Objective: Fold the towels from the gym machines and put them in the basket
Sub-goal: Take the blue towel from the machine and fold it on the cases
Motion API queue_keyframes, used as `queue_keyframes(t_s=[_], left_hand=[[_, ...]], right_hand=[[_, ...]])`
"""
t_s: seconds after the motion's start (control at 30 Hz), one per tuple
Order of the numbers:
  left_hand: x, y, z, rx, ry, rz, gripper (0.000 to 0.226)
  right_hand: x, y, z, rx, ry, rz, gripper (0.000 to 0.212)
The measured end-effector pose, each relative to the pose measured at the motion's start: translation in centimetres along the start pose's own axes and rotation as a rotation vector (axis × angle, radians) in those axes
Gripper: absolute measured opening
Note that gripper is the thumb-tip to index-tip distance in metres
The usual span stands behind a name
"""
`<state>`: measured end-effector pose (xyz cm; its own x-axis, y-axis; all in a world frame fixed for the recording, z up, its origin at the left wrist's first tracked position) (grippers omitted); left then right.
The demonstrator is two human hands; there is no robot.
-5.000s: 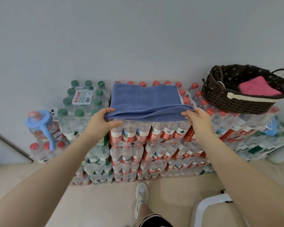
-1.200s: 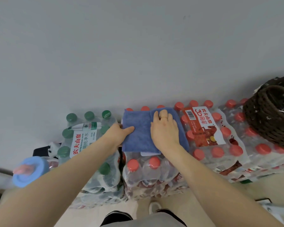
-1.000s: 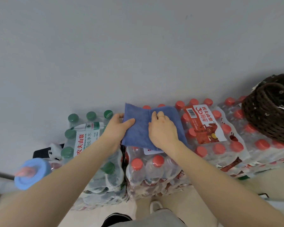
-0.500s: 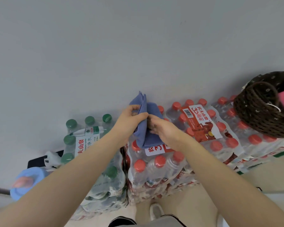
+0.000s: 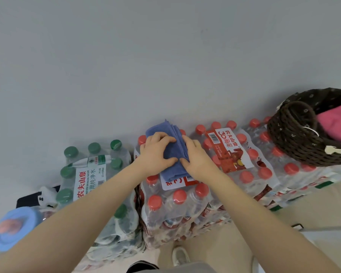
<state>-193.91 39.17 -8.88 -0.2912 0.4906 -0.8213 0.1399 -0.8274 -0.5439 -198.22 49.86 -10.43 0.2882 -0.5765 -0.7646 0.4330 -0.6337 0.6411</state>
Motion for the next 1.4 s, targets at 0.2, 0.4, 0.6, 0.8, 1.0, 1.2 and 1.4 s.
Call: queue_keyframes(t_s=[0.2,0.4,0.6,0.8,1.0,1.2,1.4], left_hand=[[1.0,1.0,-0.2,0.049,0.182,0.228,0.076],[1.4,1.6,-0.2,0.017,0.310,0.265,0.090],[1.2,2.8,-0.5,-0.066,0.358,-0.038,0.121],[0.7,3.2,-0.7,-0.048,0.357,-0.106,0.114],[-0.4,2.8,-1.0,0.073,0.397,0.082,0.122],[0.3,2.1,-0.5,0.181,0.211,0.150,0.092],[-0.7,-2.8,1.9,0.069,-0.101,-0.241,0.033]], right_hand=[[-0.5,-2.1,0.2,0.081,0.158,0.256,0.085],[-1.7,2.1,-2.9,-0.522,-0.203,-0.305,0.029],[-0.2,1.2,-4.2,-0.530,-0.123,-0.464,0.044],[-0.7,0.7,-4.7,-0.332,-0.119,-0.416,0.061],[-1.0,2.5,-3.5,-0.334,-0.233,-0.535,0.038],[-5.1,-0.3,-2.6,0.005,-0.294,0.001,0.021],[-9.6,-4.1,-1.9,0.146,-0.380,0.417,0.005]])
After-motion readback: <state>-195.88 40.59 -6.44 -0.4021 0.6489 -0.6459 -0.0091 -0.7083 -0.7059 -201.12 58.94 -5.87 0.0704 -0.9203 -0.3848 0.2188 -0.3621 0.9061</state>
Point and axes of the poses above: each hand's wrist, its own z-axis towards the middle knuckle, its own x-axis out of the palm, y = z × x, the point moved 7 cm from there along z, towards the middle knuckle, and after that the axes turned 13 degrees about -y, right-handed, at the moved point
